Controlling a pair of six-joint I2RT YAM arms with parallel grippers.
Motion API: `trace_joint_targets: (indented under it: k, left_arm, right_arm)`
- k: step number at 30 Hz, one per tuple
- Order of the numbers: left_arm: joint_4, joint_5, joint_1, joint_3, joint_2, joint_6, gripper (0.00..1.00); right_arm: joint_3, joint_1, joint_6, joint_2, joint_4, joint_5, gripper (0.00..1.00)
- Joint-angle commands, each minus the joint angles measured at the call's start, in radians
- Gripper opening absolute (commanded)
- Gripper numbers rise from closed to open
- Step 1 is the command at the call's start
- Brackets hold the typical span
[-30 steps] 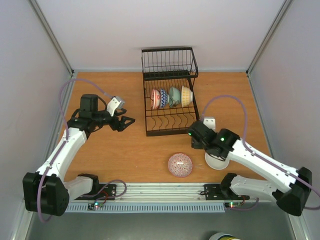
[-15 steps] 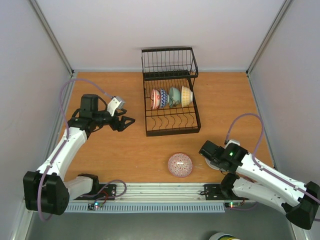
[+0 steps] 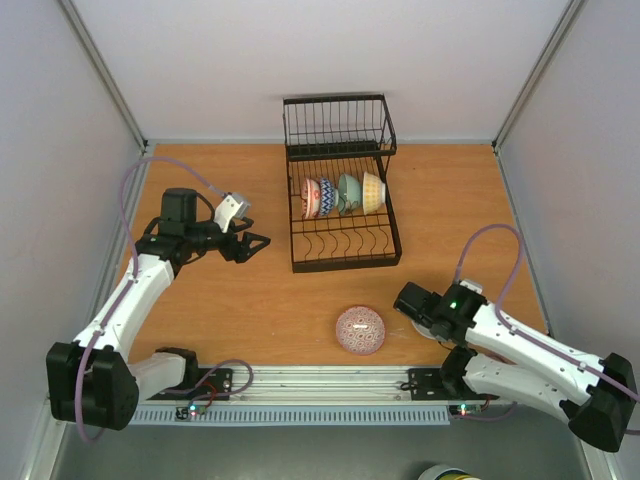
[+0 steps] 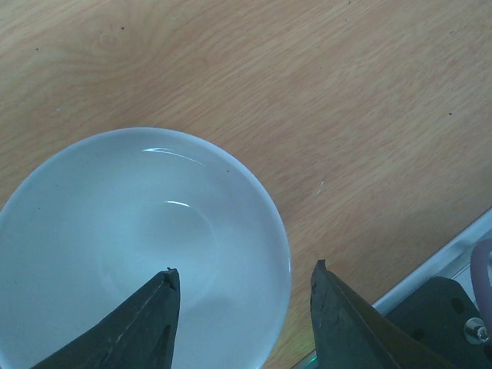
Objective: Load the bowls into the dish rack
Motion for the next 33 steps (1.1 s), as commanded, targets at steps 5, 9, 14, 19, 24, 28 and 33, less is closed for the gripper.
trace_joint_targets:
  k: [5,9,14,19,24,28,33]
  left_arm:
    - [0.038,0.016,-0.001,-0.006,-0.009,0.011,0.80]
    - [0.037,0.020,-0.001,-0.008,-0.025,0.010,0.80]
    - [0.034,0.023,-0.001,-0.007,-0.033,0.010,0.80]
    - [0.031,0.022,-0.001,-0.007,-0.043,0.009,0.80]
    - [0.033,0.016,-0.001,-0.009,-0.044,0.012,0.80]
    - [0.034,0.017,-0.001,-0.010,-0.039,0.010,0.80]
    - [0.036,0.016,-0.001,-0.008,-0.035,0.010,0.80]
  right_arm:
    - [-0.020,0.006,0.077,0.056,-0.017,-0.104,0.51]
    - [-0.036,0.004,0.072,0.101,0.018,-0.118,0.48]
    - [-0.066,0.002,0.036,0.163,0.116,-0.150,0.39]
    - [-0.057,0.004,-0.001,0.178,0.157,-0.145,0.28]
    - [-0.047,0.004,-0.020,0.176,0.169,-0.138,0.18]
    - [-0.032,0.004,-0.089,0.181,0.225,-0.128,0.18]
    - [0.016,0.004,-0.238,0.235,0.331,-0.115,0.19]
